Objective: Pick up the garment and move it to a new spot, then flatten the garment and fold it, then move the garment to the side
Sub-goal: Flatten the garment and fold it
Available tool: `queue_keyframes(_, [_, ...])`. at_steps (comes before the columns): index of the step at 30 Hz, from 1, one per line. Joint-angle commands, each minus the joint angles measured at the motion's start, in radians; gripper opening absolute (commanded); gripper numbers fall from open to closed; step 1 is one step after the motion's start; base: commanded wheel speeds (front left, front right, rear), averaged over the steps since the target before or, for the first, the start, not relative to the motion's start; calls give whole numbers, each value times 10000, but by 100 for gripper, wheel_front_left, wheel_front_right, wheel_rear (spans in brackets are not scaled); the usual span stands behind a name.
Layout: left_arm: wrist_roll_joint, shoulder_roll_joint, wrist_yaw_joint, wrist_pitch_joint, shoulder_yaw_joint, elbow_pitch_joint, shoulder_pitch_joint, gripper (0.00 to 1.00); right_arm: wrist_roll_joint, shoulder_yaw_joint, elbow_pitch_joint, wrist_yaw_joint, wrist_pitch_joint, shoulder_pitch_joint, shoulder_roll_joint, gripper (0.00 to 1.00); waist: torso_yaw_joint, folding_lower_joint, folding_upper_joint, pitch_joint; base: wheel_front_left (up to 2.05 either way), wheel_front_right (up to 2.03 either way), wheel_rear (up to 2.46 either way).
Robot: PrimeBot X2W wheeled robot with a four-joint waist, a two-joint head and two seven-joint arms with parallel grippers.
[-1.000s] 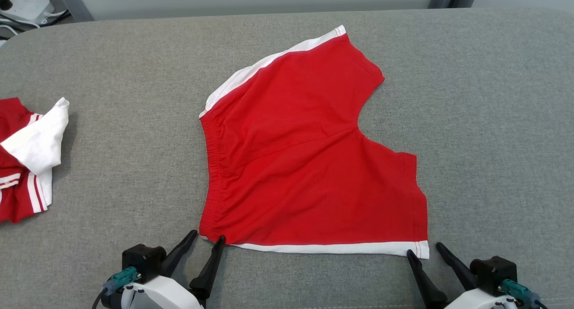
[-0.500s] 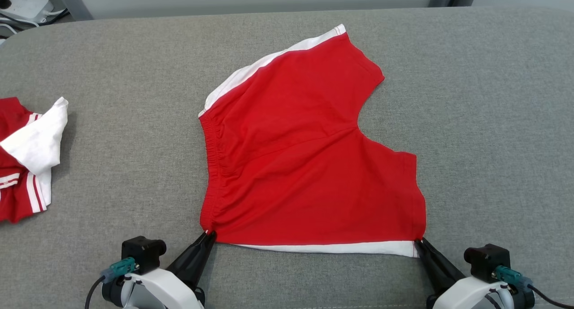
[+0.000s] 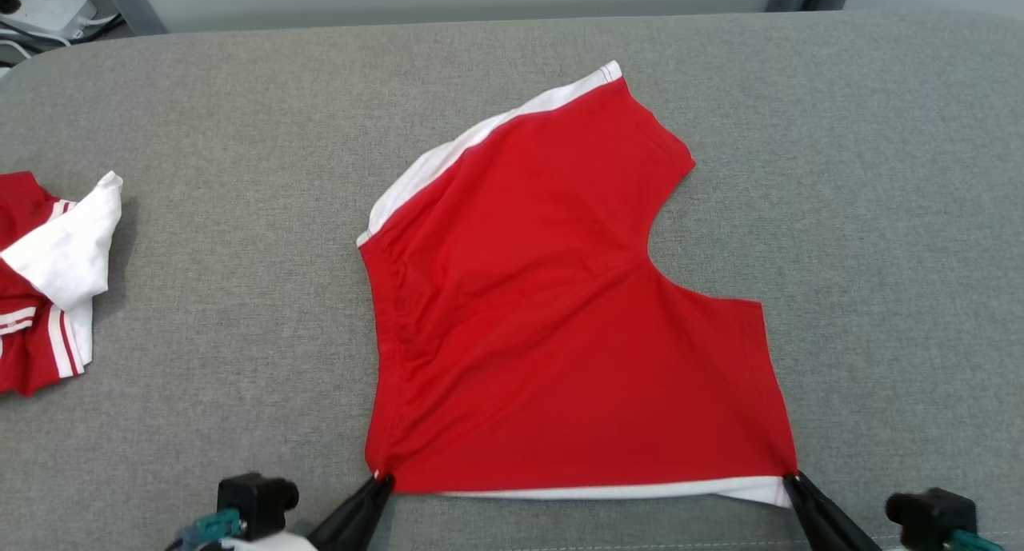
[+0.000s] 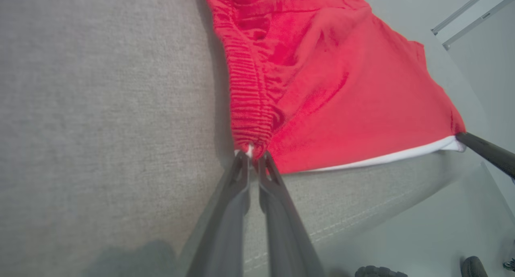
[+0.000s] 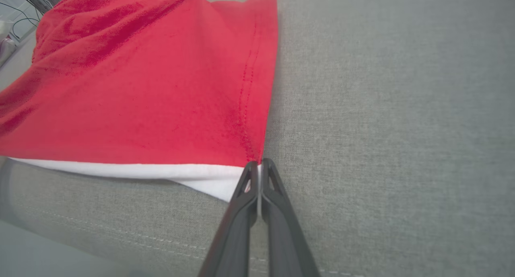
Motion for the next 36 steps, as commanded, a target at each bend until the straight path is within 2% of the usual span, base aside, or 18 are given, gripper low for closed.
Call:
queue_keyframes(1, [-212, 350, 297, 175, 409, -508, 148, 0, 84, -78, -591, 40, 95, 379, -244, 0, 30, 0, 0, 39, 0, 0, 0])
queue_keyframes(7, [-526, 869, 1318, 908, 598, -2515, 1409, 0, 22, -1180, -2486, 40, 1071, 1956, 43, 0, -2, 0, 0, 148, 0, 0, 0])
queue_keyframes(10, [-670, 1154, 2018, 1364, 788, -3794, 1939, 0, -52, -1678, -3787, 40, 1982, 2685, -47, 0, -111, 0, 0, 281, 0, 0, 0])
queue_keyframes(14, [-835, 1339, 2253, 1772, 976, -4702, 1768, 0, -221, -2249, -4908, 40, 2682, 2204, -227, 0, -176, 0, 0, 412, 0, 0, 0])
queue_keyframes(17, [-1168, 1287, 2050, 2092, 1066, -4962, 1214, 0, -196, -2467, -5149, 40, 2970, 1189, -356, 0, -51, 0, 0, 560, 0, 0, 0])
queue_keyframes(21, [-1531, 1132, 1711, 2446, 1148, -4761, 241, 0, -148, -2206, -4736, 40, 3229, -751, -858, 0, 162, 0, 0, 810, 0, 0, 0])
queue_keyframes(30, [-2399, 202, 812, 2720, 1419, -3159, -2438, 0, 405, -715, -2032, 40, 3590, -5858, -2099, 0, 1033, 0, 0, 1784, 0, 0, 0])
queue_keyframes(31, [-2399, 202, 812, 2720, 1419, -3159, -2438, 0, 405, -715, -2032, 40, 3590, -5858, -2099, 0, 1033, 0, 0, 1784, 0, 0, 0])
queue_keyframes(36, [-2699, -376, 316, 2703, 1455, -2047, -3794, 0, 705, 567, -367, 40, 3574, -8216, -2624, 0, 1604, 0, 0, 2337, 0, 0, 0])
